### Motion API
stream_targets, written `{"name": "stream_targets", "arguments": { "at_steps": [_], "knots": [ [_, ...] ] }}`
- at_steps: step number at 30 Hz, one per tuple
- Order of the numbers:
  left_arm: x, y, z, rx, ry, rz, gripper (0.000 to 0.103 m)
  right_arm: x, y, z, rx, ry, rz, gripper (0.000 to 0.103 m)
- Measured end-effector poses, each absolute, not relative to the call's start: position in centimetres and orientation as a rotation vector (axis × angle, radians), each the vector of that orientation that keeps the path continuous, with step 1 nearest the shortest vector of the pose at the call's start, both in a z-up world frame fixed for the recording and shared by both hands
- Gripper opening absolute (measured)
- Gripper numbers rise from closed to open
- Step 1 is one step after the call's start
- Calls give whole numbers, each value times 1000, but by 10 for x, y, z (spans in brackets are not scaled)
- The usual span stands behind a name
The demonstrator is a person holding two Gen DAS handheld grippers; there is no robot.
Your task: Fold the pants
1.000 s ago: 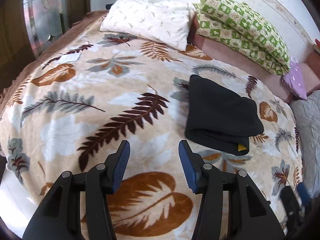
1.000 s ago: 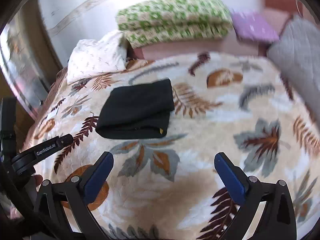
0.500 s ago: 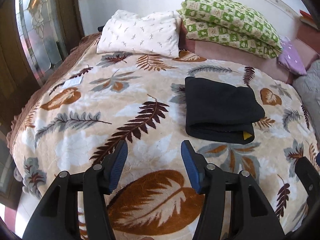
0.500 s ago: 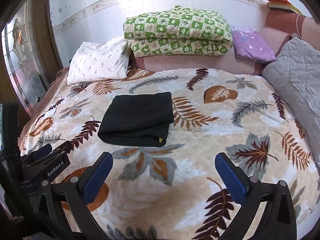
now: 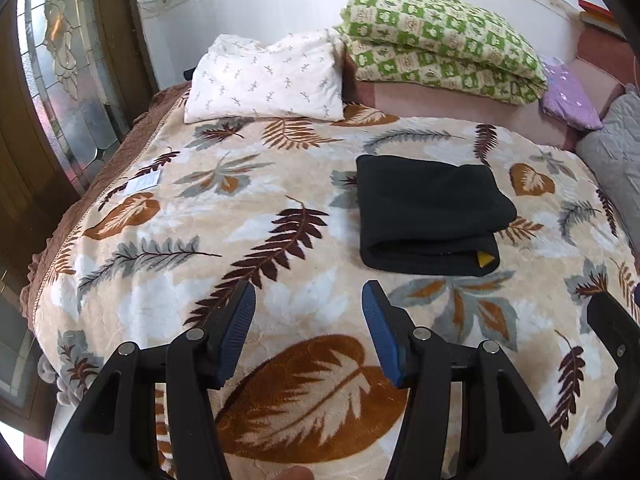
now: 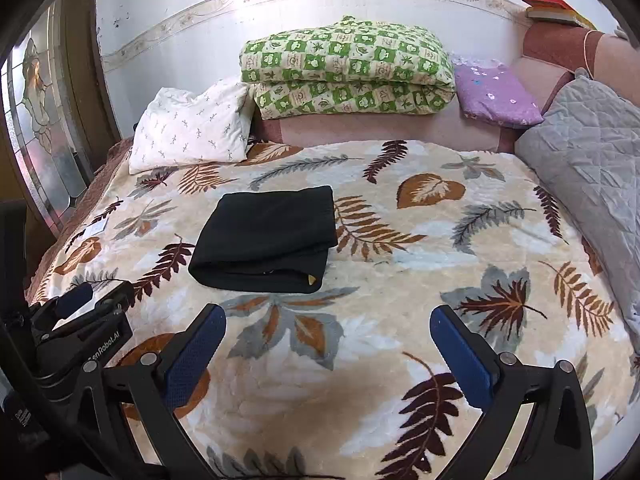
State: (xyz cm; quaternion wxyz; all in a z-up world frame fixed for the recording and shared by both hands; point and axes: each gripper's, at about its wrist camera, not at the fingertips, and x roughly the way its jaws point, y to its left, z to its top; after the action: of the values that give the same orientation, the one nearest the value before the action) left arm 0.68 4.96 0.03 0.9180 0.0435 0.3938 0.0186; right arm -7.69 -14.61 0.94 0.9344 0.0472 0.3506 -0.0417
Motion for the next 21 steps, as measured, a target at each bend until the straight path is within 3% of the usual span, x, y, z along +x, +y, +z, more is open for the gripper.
{"name": "stream_targets", "arguments": {
  "at_steps": [21],
  "knots": [
    [-1,52,7,57,791,-3,55,-82,-149,12,85,701,-105,103]
  ]
}}
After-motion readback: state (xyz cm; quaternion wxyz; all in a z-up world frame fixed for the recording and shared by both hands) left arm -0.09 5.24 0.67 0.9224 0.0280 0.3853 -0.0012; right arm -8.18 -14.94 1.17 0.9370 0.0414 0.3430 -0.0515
